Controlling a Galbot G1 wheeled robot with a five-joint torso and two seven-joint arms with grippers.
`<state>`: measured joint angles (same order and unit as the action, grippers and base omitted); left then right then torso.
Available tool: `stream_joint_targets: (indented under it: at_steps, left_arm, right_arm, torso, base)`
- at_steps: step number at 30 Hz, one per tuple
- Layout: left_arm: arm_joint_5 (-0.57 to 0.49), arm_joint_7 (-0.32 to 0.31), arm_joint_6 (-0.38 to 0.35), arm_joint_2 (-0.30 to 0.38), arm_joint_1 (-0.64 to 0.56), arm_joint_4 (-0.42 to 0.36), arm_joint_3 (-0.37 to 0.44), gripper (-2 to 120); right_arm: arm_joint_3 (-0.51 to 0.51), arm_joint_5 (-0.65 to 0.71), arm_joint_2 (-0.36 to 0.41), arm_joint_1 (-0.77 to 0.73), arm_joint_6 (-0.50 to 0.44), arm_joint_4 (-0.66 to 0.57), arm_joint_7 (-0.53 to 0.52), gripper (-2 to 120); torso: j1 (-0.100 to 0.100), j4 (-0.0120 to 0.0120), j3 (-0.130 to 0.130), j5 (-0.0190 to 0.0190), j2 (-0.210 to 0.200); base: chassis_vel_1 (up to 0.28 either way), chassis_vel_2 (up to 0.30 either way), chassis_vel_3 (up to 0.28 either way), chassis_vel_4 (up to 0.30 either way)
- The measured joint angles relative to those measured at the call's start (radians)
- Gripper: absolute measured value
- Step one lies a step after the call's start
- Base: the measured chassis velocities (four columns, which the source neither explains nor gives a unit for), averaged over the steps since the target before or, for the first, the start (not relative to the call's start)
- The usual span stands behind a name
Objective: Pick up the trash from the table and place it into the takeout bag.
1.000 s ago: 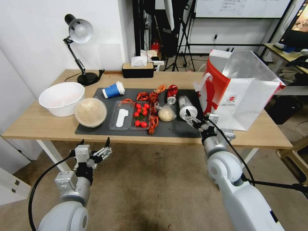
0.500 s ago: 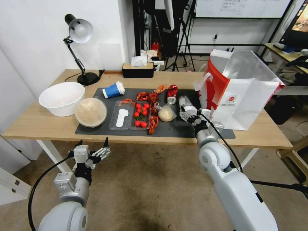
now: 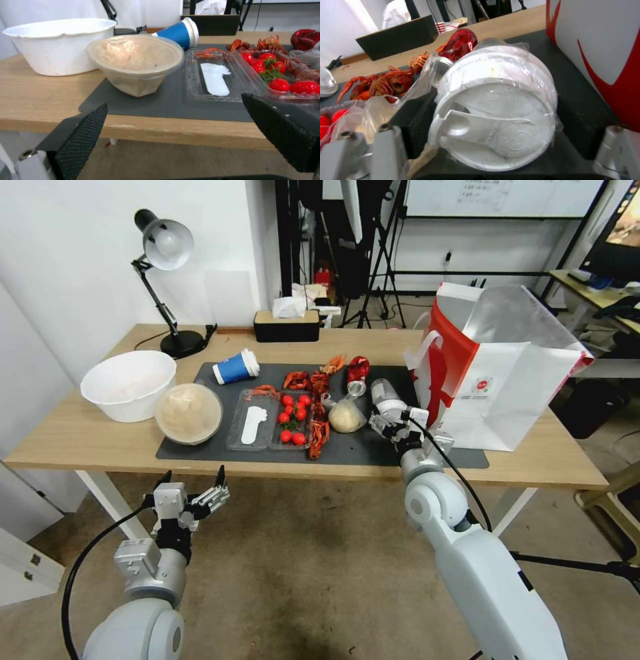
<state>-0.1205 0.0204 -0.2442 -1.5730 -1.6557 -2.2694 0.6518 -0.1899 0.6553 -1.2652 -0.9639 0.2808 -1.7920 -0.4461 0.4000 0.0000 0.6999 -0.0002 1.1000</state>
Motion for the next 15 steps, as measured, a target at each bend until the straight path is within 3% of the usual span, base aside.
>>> stream_joint_targets:
  at_steps: [10, 15]
  left_arm:
    - [0.004, -0.001, 0.008, 0.000, 0.000, 0.002, 0.000, 100]
    - [0.008, -0.001, 0.013, -0.001, -0.001, 0.003, -0.001, 100]
  right_arm:
    - [0.002, 0.001, -0.001, -0.008, -0.001, -0.017, 0.005, 71]
    - [-0.004, 0.036, 0.021, -0.019, -0.090, -0.110, 0.127, 71]
  torso:
    - [0.000, 0.0000, 0.000, 0.0003, 0.000]
    - [0.000, 0.0000, 0.000, 0.0001, 0.000]
  base:
    - [0.000, 0.000, 0.000, 0.000]
    - [0.000, 0.000, 0.000, 0.000]
